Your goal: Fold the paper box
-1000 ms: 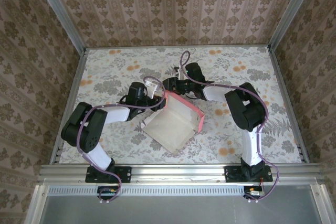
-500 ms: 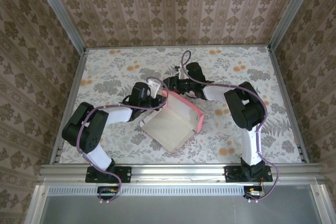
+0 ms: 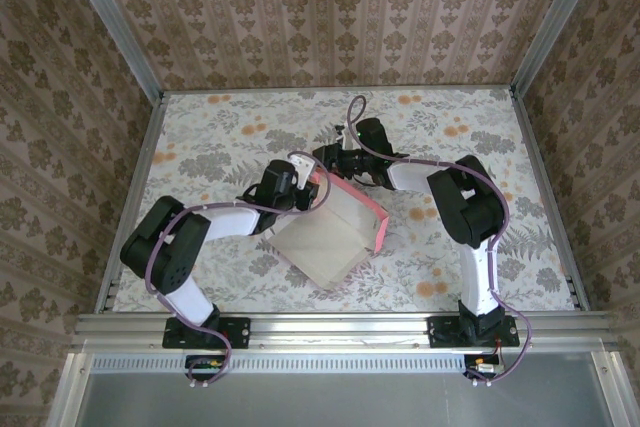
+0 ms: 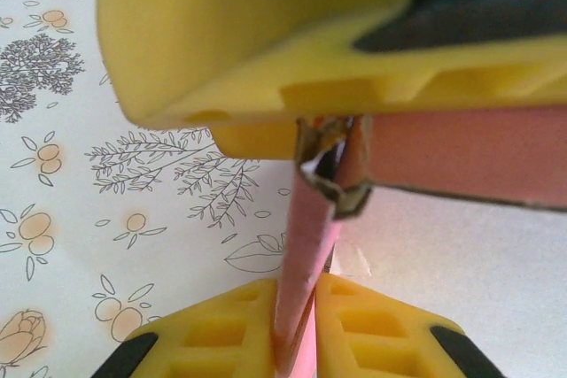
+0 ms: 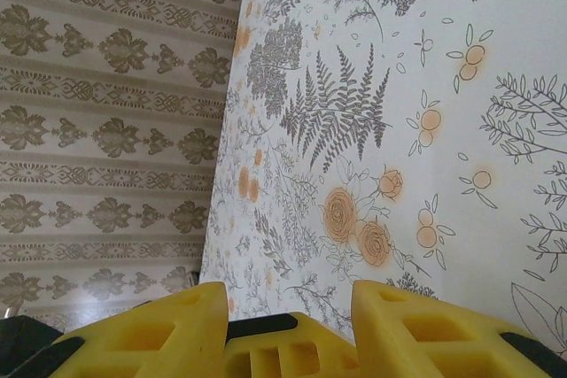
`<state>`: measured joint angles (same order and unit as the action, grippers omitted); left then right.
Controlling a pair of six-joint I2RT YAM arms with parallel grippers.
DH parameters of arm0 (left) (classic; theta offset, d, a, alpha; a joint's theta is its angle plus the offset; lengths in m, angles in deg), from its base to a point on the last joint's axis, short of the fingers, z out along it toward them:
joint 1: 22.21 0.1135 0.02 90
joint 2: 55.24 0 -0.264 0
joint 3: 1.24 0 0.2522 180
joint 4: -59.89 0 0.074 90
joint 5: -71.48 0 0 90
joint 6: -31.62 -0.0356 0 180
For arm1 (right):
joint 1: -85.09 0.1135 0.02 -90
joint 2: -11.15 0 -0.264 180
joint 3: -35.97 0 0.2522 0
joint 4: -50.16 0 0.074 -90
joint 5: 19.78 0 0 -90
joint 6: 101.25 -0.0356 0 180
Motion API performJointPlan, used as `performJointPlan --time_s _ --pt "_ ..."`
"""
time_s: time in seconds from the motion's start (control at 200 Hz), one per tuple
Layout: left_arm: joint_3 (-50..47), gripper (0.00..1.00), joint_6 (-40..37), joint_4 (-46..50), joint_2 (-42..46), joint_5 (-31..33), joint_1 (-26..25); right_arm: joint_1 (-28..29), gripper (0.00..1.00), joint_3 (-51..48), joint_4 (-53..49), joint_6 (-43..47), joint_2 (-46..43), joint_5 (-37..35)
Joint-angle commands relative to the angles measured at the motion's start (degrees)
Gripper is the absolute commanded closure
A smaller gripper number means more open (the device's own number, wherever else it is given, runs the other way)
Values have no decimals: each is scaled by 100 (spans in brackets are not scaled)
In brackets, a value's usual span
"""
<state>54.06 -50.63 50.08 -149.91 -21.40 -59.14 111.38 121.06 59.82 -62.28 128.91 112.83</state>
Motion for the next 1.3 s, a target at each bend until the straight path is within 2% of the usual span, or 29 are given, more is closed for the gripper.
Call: performJointPlan --time_s 0.0,0.115,0.255,0.56,0.82,0.99,1.085,1.185,1.295 --pt "103 84 -101 213 -130 593 32 44 57 10 -546 58 248 6" --pt "44 83 43 83 -50 266 32 44 56 45 -580 40 211 46" --pt "-79 82 204 14 217 -34 28 -6 43 138 -797 137 17 -71" --pt "-600 82 301 41 817 215 -199 -314 34 561 -1910 846 -552 33" --pt "-910 81 548 464 1423 370 -543 -351 33 381 -2506 1329 -1090 105" --pt "-1019 80 763 1268 2072 18 -853 -341 33 200 -3371 1978 -1655 -402" --pt "-1148 78 921 1619 2304 -292 -962 -339 33 -26 -4054 2391 -2126 -1007" --pt "-1245 77 1056 1886 2357 -631 -1014 -314 34 -343 -4736 2726 -2702 -1700" --pt "-1212 75 1118 2156 2258 -675 -1231 -245 36 -710 -5378 3087 -3266 -2252"
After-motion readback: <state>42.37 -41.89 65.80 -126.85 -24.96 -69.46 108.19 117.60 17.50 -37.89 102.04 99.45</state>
